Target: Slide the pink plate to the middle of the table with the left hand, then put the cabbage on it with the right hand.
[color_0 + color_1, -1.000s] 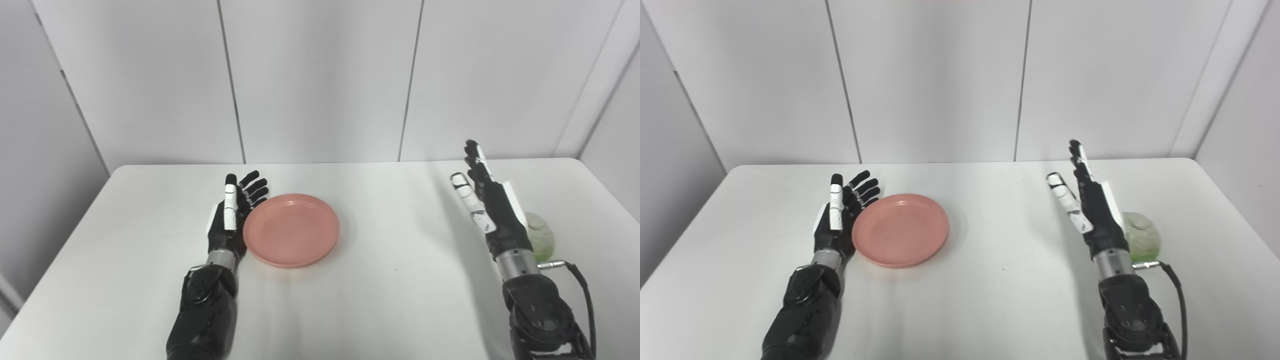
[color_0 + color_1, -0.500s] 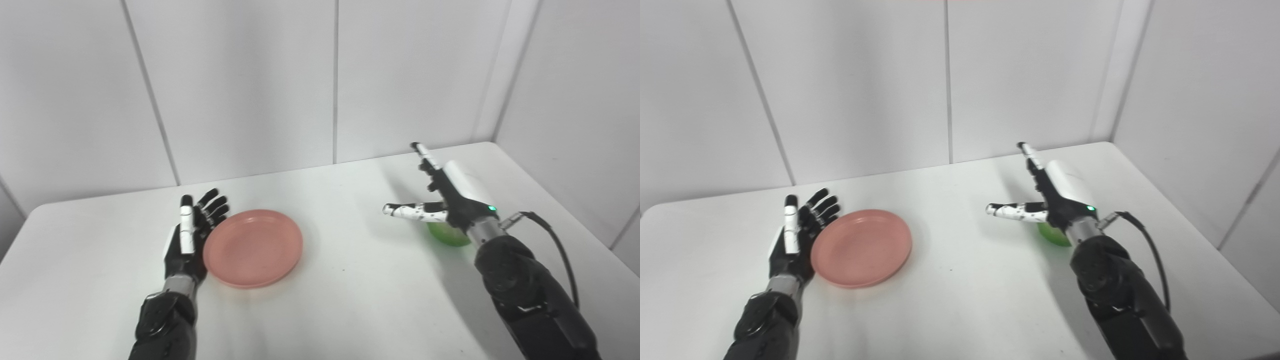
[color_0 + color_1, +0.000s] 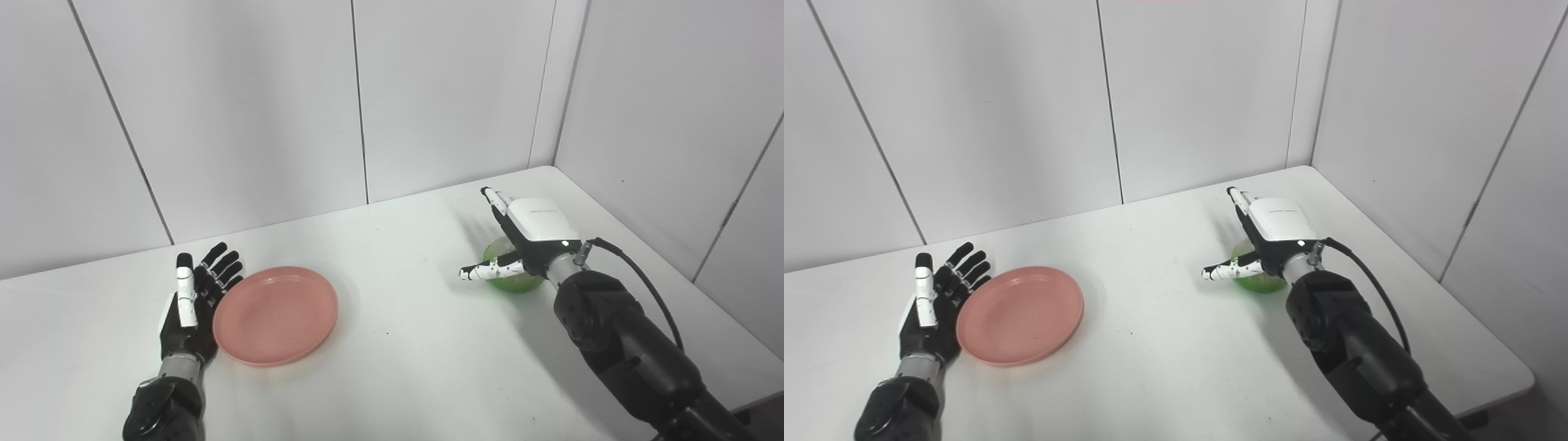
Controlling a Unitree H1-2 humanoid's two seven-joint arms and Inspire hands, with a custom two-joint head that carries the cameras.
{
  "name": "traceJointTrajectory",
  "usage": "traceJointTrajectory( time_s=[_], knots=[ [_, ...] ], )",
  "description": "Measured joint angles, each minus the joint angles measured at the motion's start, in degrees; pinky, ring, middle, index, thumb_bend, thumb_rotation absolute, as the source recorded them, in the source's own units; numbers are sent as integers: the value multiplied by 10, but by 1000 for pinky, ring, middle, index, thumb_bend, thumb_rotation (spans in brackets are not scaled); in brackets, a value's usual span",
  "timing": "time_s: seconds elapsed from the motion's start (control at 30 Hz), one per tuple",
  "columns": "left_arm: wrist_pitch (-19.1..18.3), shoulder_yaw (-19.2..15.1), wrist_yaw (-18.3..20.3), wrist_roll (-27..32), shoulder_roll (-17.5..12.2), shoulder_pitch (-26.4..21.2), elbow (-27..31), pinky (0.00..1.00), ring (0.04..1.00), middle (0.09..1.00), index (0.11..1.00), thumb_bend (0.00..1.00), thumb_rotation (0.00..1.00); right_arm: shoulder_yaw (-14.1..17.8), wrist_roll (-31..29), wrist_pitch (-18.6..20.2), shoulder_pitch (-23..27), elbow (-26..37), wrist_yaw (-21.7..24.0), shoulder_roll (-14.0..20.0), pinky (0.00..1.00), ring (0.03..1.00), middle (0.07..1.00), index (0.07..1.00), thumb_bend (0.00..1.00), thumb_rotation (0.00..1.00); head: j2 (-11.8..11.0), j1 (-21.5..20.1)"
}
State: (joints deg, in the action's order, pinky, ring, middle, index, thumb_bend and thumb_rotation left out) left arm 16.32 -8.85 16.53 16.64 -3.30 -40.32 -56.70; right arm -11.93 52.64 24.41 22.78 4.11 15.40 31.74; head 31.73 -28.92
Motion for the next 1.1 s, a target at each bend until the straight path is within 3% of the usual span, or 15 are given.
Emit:
traceJointTrajectory(
  time_s=[0.4, 0.53, 0.63, 0.7, 0.9, 1.03, 1.1],
  knots=[
    [-1, -9, 13, 9, 0, -4, -5, 880, 853, 823, 799, 840, 974, -9, 40, 0, 3, -32, 7, 0, 940, 919, 947, 1000, 1000, 672, 2, -6],
    [-2, -9, 13, 8, 0, -3, -3, 870, 847, 822, 797, 840, 967, -8, 37, -1, 3, -40, 15, 0, 905, 911, 938, 985, 1000, 615, 2, -4],
    [-2, -9, 13, 9, 0, -3, -3, 869, 846, 822, 794, 848, 953, 1, 14, -1, 3, -49, 15, -4, 745, 867, 927, 951, 1000, 476, 5, -4],
    [-2, -9, 13, 9, 0, -2, -1, 873, 847, 822, 793, 842, 958, 6, -1, -1, 3, -58, 15, -8, 692, 846, 915, 926, 1000, 413, 6, -4],
    [-5, -10, 13, 9, 0, 0, 1, 856, 841, 819, 792, 839, 955, 11, -28, -4, 3, -71, -4, -11, 625, 821, 896, 878, 964, 254, 8, -2],
    [-7, -9, 13, 9, 0, 5, 13, 873, 854, 828, 803, 829, 969, 20, -51, -12, 3, -85, -25, -16, 538, 688, 808, 784, 873, 38, 11, -1],
    [-8, -8, 13, 9, 0, 6, 16, 874, 854, 828, 803, 829, 968, 25, -66, -17, 3, -93, -35, -18, 532, 679, 801, 778, 868, 21, 11, -1]
  ],
)
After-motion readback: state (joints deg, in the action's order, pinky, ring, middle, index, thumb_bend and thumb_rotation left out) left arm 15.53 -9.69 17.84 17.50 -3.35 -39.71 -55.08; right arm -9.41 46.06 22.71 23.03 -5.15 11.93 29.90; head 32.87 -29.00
